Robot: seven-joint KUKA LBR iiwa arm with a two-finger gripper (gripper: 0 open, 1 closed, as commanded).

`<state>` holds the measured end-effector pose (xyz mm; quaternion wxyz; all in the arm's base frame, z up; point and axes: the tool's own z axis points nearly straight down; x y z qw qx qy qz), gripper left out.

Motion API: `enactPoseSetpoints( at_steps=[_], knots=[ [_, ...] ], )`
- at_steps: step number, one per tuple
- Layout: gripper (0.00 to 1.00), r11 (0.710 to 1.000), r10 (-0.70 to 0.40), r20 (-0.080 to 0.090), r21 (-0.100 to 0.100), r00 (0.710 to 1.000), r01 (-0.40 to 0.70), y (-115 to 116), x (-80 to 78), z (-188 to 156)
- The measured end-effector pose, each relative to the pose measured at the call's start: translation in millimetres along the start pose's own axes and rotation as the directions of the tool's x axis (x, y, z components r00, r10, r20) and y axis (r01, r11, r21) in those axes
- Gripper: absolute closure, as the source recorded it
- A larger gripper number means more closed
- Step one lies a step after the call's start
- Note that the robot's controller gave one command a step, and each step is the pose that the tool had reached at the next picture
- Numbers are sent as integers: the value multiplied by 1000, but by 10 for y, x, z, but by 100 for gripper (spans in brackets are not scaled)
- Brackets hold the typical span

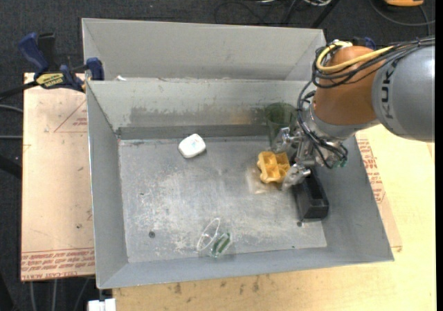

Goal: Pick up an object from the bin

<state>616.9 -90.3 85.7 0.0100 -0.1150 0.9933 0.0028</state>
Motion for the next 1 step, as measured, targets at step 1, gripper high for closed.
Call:
enactPoseSetpoints(
  at_steps=[1],
  knots=[
    [100,1000,-24,-11,5,1000,24,-36,-64,-1522]
  ],
)
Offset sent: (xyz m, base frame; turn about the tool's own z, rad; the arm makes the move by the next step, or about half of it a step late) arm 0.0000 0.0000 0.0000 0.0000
